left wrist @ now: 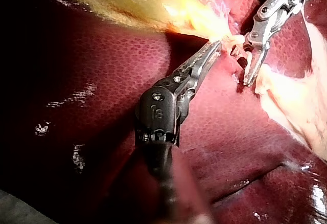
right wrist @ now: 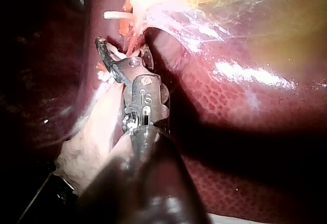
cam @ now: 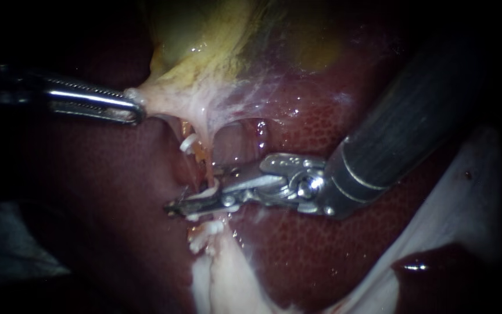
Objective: Clipping second clip right tube
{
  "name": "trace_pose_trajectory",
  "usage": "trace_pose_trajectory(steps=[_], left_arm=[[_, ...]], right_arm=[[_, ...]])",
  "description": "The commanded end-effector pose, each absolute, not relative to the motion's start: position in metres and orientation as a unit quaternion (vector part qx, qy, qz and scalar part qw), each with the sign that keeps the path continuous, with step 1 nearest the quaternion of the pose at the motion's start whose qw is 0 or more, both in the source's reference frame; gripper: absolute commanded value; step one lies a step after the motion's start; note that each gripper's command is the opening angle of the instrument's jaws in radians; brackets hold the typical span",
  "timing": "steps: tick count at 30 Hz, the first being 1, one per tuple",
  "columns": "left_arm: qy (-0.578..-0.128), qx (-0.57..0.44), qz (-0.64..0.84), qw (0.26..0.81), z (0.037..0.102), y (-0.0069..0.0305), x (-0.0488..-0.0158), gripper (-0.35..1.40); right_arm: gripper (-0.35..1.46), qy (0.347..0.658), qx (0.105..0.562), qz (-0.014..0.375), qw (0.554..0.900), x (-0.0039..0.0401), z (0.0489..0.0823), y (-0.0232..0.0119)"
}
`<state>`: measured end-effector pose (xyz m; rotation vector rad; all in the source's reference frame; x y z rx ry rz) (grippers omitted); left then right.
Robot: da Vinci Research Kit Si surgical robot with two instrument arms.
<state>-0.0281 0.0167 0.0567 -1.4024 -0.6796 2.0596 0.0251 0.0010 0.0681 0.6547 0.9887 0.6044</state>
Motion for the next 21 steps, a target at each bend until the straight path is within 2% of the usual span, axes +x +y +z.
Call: trace_pose_trajectory(steps=[1,11,18,21], left_arm=[[-0.253,-0.522,0.766,0.276,0.0567,0.0167,-0.0281,-0.35],[-0.253,-0.522,0.766,0.275,0.0566,0.0166,-0.028,-0.35],[-0.253,-0.522,0.766,0.275,0.0566,0.0166,-0.0279,-0.35],[-0.253,-0.522,0.766,0.275,0.0566,0.0166,-0.0279,-0.35]], right_arm=[[0.5,0.461,0.307,0.28,0.784,0.0248,0.0679,0.0011],[0.5,0.476,0.339,0.266,0.767,0.021,0.0658,0.0034],[0.49,0.478,0.386,0.213,0.76,0.0195,0.066,0.0026],[0.49,0.48,0.399,0.206,0.754,0.0196,0.0658,0.0023]])
